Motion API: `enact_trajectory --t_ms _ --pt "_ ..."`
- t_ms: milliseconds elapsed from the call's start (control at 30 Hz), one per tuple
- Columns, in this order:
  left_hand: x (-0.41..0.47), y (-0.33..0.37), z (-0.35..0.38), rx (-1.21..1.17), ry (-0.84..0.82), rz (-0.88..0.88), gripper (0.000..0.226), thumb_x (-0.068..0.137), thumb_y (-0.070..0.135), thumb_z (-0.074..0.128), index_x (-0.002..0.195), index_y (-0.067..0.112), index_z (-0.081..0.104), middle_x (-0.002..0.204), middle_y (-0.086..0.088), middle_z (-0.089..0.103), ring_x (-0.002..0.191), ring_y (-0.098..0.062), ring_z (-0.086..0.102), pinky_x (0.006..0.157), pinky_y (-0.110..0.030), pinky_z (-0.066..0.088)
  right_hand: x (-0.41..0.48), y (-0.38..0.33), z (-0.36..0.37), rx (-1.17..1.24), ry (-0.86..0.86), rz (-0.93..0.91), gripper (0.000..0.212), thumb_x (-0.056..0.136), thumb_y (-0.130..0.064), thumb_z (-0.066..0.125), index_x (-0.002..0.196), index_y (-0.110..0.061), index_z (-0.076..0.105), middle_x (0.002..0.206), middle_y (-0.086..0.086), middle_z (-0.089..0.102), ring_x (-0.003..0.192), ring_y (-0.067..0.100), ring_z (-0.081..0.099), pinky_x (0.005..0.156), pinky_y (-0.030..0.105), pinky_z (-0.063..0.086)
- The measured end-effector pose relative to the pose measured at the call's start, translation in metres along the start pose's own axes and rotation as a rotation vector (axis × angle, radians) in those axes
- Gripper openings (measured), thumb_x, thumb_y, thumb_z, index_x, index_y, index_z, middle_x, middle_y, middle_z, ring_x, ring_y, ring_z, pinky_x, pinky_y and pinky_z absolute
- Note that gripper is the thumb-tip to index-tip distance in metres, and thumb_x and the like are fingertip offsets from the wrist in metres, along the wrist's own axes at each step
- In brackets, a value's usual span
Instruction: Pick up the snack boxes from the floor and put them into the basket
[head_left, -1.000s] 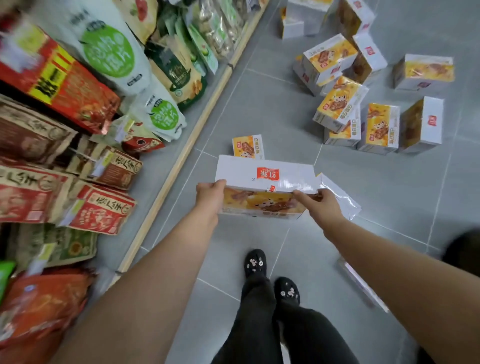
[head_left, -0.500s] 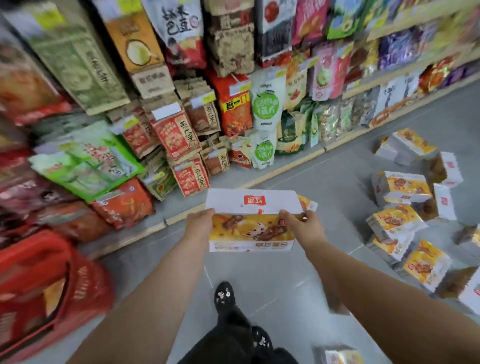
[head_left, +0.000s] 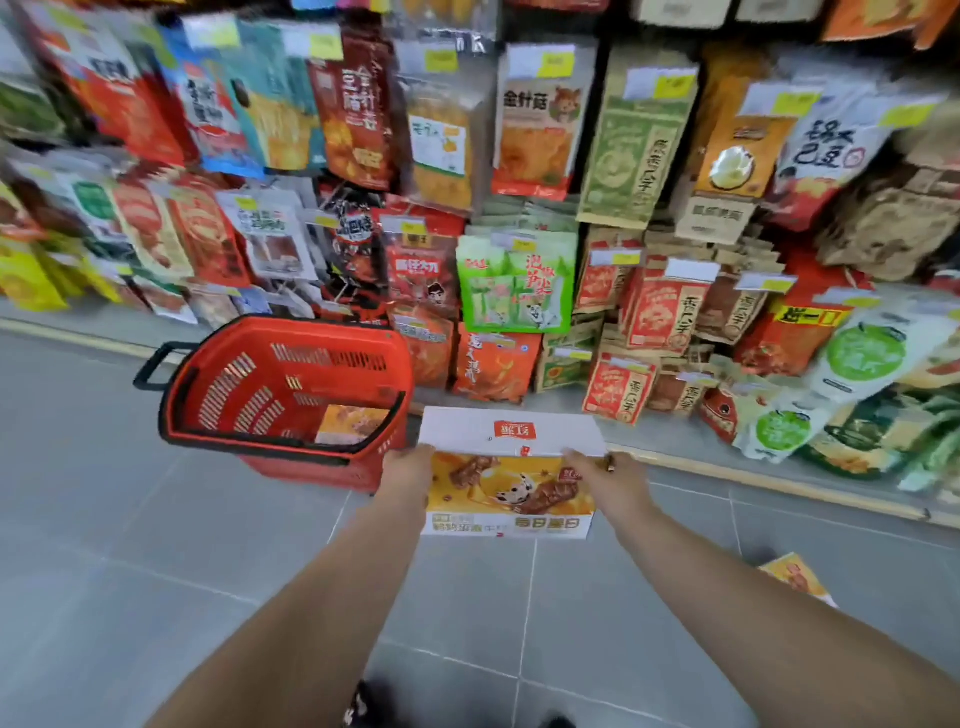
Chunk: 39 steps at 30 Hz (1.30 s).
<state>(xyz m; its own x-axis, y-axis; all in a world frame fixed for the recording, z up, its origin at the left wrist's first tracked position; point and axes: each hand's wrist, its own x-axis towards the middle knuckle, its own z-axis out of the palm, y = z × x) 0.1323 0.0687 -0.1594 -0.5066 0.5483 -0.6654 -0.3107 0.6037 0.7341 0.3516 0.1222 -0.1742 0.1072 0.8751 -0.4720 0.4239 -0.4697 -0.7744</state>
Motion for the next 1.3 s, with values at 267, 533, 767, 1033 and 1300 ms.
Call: enact_trajectory --t_ms 267,533,767,1033,1300 --pt "0.070 0.025 -0.165 -0.118 0.079 -0.053 0.043 0.093 0.023 0.052 0.132 0.010 0.041 0.090 0.002 0.050 0.076 -0.015 0.047 0.072 -0.032 0.040 -0.015 -0.049 0.180 -0.084 -0.146 0.023 0.073 0.057 -0.068 0.070 0.106 -0.015 0.058 0.106 0.007 0.068 0.095 0.028 0.066 0.088 0.045 0.054" --pt "0.145 0.053 -0.251 -0.104 0.093 -0.056 0.019 0.093 0.017 0.052 0.109 0.012 0.042 0.085 -0.002 0.049 0.073 -0.017 0.044 0.072 -0.032 0.039 -0.008 -0.092 0.287 -0.151 -0.184 0.051 0.059 0.070 -0.061 0.070 0.106 -0.014 0.066 0.100 0.006 0.071 0.091 0.026 0.068 0.086 0.039 0.055" --pt "0.221 0.083 -0.272 -0.076 0.038 -0.163 0.038 0.090 0.025 0.054 0.124 0.011 0.046 0.113 -0.008 0.051 0.102 -0.025 0.049 0.086 -0.037 0.045 0.036 -0.131 0.342 -0.156 -0.167 0.069 0.055 0.072 -0.057 0.071 0.103 -0.011 0.068 0.099 0.008 0.072 0.089 0.027 0.068 0.082 0.036 0.054" --pt "0.359 0.145 -0.297 0.058 0.098 -0.190 0.058 0.073 0.038 0.058 0.121 0.005 0.054 0.111 -0.019 0.064 0.101 -0.039 0.063 0.088 -0.048 0.054 0.125 -0.205 0.441 -0.135 -0.214 0.021 0.035 0.071 -0.039 0.067 0.102 -0.022 0.068 0.097 0.002 0.074 0.083 0.023 0.070 0.085 0.043 0.056" --pt "0.513 0.159 -0.314 0.353 0.101 -0.093 0.082 0.068 0.061 0.055 0.138 0.019 0.043 0.133 -0.015 0.054 0.116 -0.038 0.055 0.100 -0.053 0.045 0.202 -0.233 0.526 -0.066 -0.167 0.157 0.056 0.084 -0.045 0.064 0.127 -0.009 0.056 0.120 0.010 0.066 0.097 0.027 0.068 0.086 0.035 0.054"
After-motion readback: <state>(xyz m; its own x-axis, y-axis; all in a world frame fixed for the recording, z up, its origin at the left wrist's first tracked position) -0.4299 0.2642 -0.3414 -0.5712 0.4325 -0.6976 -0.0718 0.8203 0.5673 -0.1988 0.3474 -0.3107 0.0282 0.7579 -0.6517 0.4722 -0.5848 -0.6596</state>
